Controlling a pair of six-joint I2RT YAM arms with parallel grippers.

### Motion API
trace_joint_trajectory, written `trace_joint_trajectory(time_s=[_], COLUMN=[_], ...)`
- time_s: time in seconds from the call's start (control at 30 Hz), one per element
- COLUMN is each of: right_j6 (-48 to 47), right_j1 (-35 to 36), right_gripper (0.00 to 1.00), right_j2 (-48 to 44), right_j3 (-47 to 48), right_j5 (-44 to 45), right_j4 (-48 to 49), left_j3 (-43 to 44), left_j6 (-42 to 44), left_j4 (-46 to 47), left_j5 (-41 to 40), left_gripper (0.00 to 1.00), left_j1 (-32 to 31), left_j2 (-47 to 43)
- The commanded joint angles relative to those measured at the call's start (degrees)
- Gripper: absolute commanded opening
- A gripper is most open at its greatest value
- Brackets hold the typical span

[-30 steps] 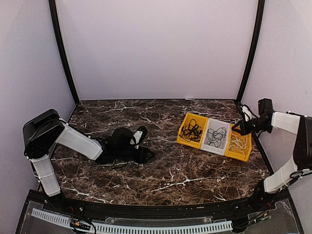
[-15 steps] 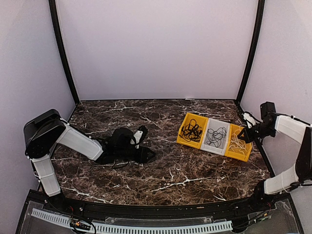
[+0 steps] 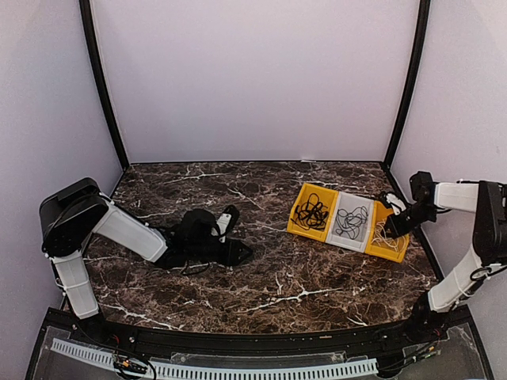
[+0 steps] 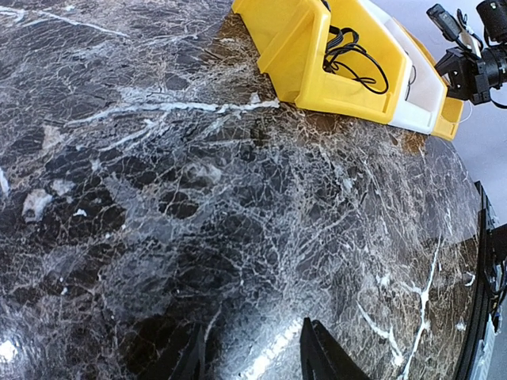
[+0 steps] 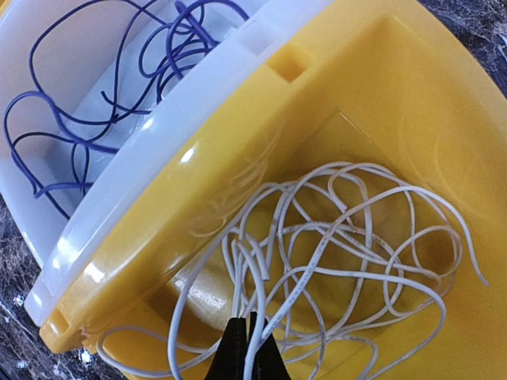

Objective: Untangle the cables

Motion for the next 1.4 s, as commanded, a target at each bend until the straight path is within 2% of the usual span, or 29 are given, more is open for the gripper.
trace_joint_trajectory(time_s=[0.0, 0.2, 0.27, 0.47, 0.67, 0.77, 0.97, 1.03, 1.1, 1.23, 1.3, 1.37], right_j6=[3.0, 4.0, 3.6, 2.4, 1.8, 2.0, 2.2, 2.4, 2.1, 2.4, 10.1, 18.0], right_j1=[1.3, 2.6, 2.6, 2.6, 2.6, 2.6, 2.6, 2.6, 2.6, 2.6, 2.6, 2.6], right_gripper=[0.0, 0.0, 0.1, 0.29, 0.45, 0.58, 0.65, 0.71, 0.97, 0.99, 0.99, 0.99], right_j2=[2.4, 5.4, 4.5, -2.0, -4.6, -5.1, -7.0, -8.1, -9.3, -12.6, -14.8, -16.4], right_j3=[3.5, 5.6, 5.7, 5.6, 8.9, 10.9, 17.7, 21.5, 23.2, 21.5, 17.2, 13.8], right_j5=[1.7, 3.8, 4.6, 8.0, 9.8, 10.5, 10.4, 8.1, 4.5, -7.6, -8.6, -8.3], right_j4=[3.1, 2.5, 1.0, -2.4, -8.9, -11.2, -14.1, -14.1, -11.9, -2.9, 7.7, 15.9], left_j3=[-1.1, -1.0, -1.1, 0.0, 1.3, 2.7, 5.1, 6.0, 6.7, 7.4, 7.6, 8.4], left_j6=[-0.8, -0.9, -0.9, 0.8, 4.1, 6.3, 7.9, 7.9, 7.4, 5.6, 5.9, 7.4], left_j4=[1.6, 1.6, 1.5, -0.6, -6.8, -10.3, -17.9, -21.0, -24.5, -30.3, -32.1, -33.6], left_j5=[0.8, 1.3, 1.3, 0.7, -2.6, -5.7, -9.7, -11.2, -14.8, -20.7, -23.6, -29.1], left_gripper=[0.43, 0.43, 0.43, 0.43, 0.44, 0.45, 0.46, 0.47, 0.47, 0.49, 0.56, 0.68], left_j1=[-0.3, -0.3, -0.3, -0.2, -0.2, -0.1, 1.3, 2.5, 4.7, 10.1, 11.9, 12.3], left_j2=[0.4, 0.6, 0.4, -0.2, -3.0, -4.4, -8.2, -10.2, -13.3, -18.4, -21.6, -24.3])
